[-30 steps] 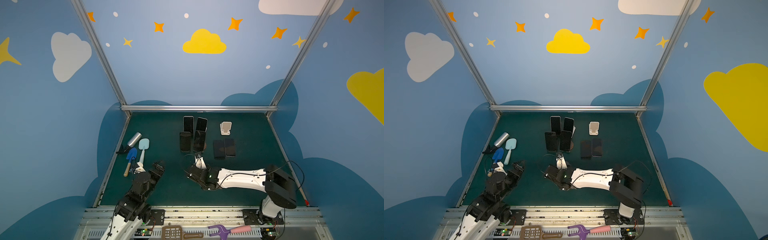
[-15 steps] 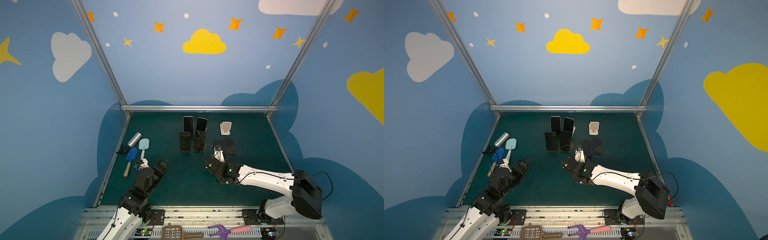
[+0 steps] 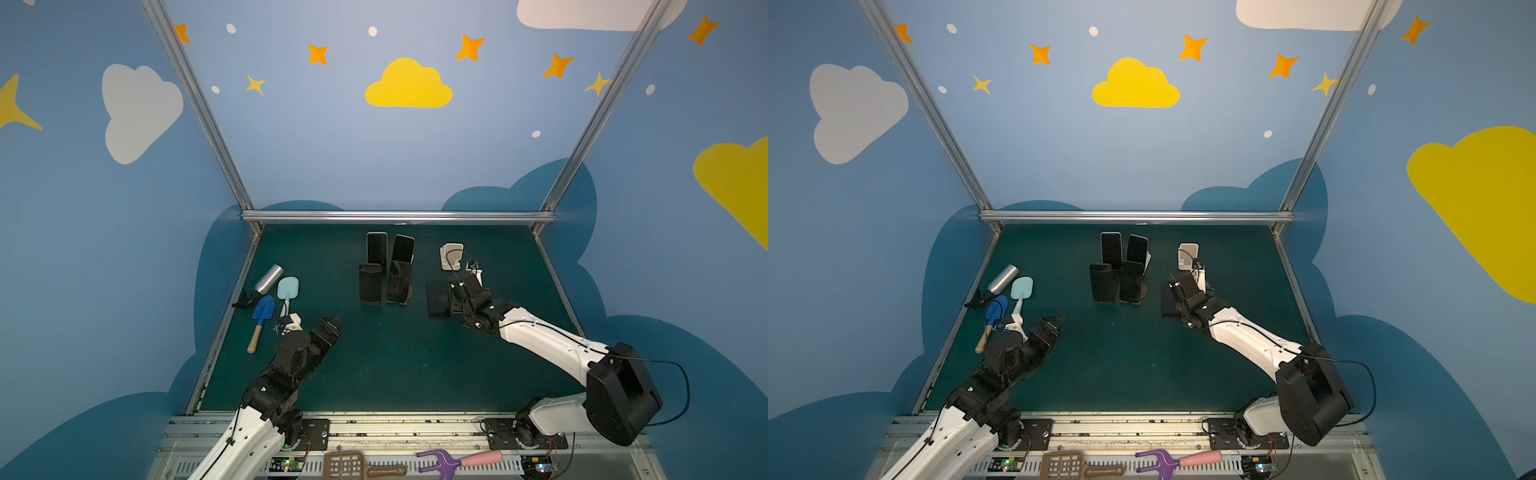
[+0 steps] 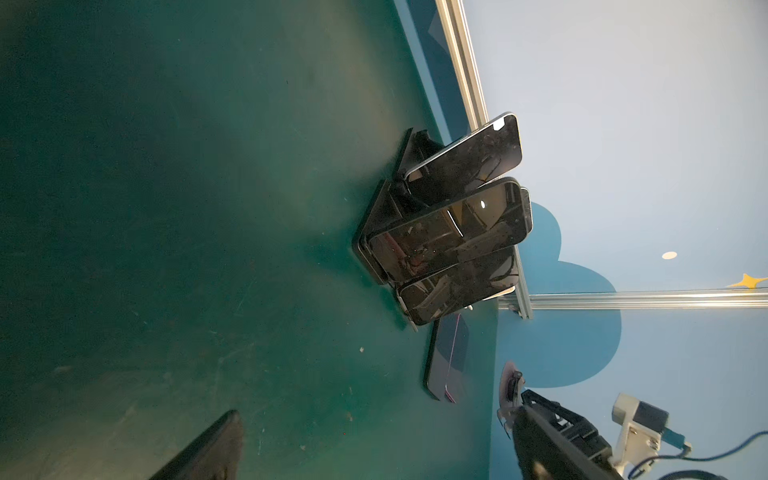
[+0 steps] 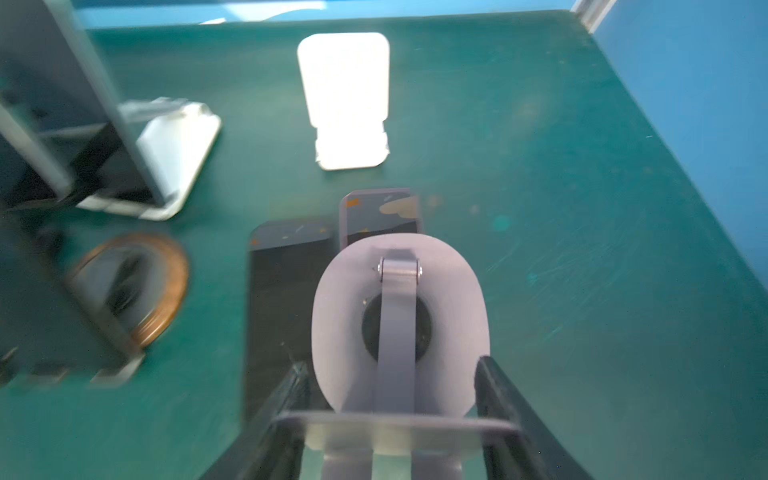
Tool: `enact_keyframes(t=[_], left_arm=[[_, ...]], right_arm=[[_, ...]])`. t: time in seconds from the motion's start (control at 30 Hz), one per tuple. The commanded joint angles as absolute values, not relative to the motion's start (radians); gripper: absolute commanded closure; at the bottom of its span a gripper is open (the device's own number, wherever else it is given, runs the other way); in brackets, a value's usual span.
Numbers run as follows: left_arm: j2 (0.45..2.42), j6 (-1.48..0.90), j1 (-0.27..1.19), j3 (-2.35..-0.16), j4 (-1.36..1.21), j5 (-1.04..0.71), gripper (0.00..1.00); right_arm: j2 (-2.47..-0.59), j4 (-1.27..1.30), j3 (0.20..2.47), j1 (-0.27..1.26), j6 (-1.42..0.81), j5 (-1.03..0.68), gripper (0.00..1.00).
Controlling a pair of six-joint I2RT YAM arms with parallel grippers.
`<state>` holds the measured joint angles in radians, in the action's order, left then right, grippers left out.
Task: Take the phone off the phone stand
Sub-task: 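Lift the lavender stand and carry it toward the white stand, then set the lavender stand beside the white stand and open the right gripper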
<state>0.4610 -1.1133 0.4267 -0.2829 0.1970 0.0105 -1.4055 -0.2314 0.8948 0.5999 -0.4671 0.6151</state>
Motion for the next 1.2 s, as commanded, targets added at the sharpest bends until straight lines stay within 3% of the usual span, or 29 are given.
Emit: enact_keyframes(t=[0.0,0.57,1.0,1.17], left_arm=[[0.469,-1.089,0.429,-0.316,0.163,0.002,0.00],[0.506,-1.070,0.430,-0.314,0.121,0.000,0.00],[0.537,-1.059,0.429,-0.307,0.070,0.021,0.00],[0.540,-1.057,0.430,-0.306,0.058,0.024,0.00]], right_arm=[[-1.446,-0.174,0.965,0.519,-0.385,0.529,0.50],[-1.925,-0.187,1.430,0.240,-0.274,0.298,0.49],[-2.224,-0.492,1.849,0.163,-0.259,0.172,0.49],[-2.255,-0.557,1.893,0.156,-0.269,0.183,0.47]])
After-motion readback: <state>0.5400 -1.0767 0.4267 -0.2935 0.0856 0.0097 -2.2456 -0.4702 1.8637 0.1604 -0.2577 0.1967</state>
